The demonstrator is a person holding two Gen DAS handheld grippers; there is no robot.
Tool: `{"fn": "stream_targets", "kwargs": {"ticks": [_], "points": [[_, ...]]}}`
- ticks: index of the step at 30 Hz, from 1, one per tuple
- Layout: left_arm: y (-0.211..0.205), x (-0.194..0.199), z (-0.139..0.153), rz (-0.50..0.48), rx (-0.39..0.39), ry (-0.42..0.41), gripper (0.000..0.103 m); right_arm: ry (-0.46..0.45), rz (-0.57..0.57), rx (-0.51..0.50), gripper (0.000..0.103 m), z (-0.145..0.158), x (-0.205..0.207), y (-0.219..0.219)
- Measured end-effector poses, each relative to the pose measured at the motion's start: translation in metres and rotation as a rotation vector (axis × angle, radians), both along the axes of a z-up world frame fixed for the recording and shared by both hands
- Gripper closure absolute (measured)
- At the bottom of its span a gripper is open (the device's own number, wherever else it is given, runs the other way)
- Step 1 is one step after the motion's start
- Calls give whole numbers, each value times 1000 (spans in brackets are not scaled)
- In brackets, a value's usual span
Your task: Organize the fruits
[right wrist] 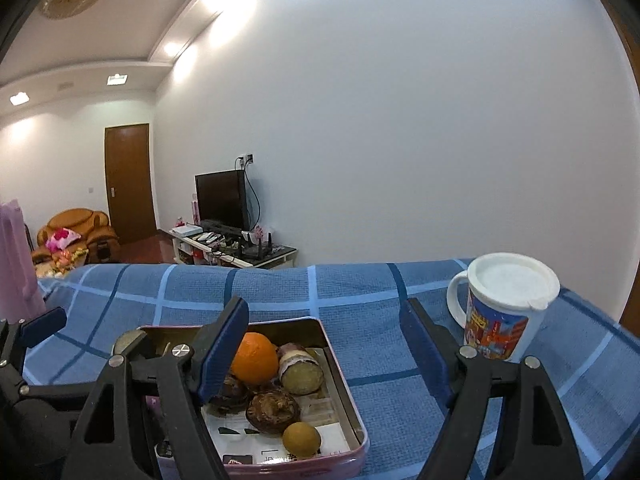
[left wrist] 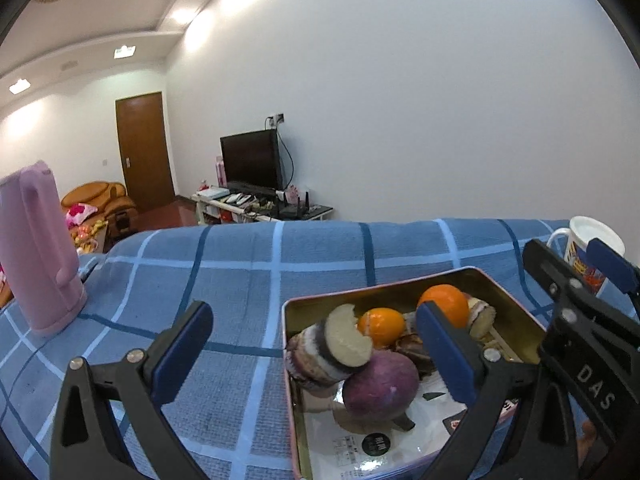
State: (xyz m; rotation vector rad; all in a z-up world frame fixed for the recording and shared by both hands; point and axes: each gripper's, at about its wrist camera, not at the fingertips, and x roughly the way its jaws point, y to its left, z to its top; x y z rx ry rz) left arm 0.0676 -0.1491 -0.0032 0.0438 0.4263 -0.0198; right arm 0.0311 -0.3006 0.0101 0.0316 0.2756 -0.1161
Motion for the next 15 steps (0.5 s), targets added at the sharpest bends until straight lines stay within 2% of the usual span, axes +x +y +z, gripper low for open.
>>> {"fn": "stream_targets", "kwargs": {"ticks": [15], "points": [[9, -22, 0, -18, -19, -31, 0, -8, -15, 23, 24, 1, -14, -6]]}}
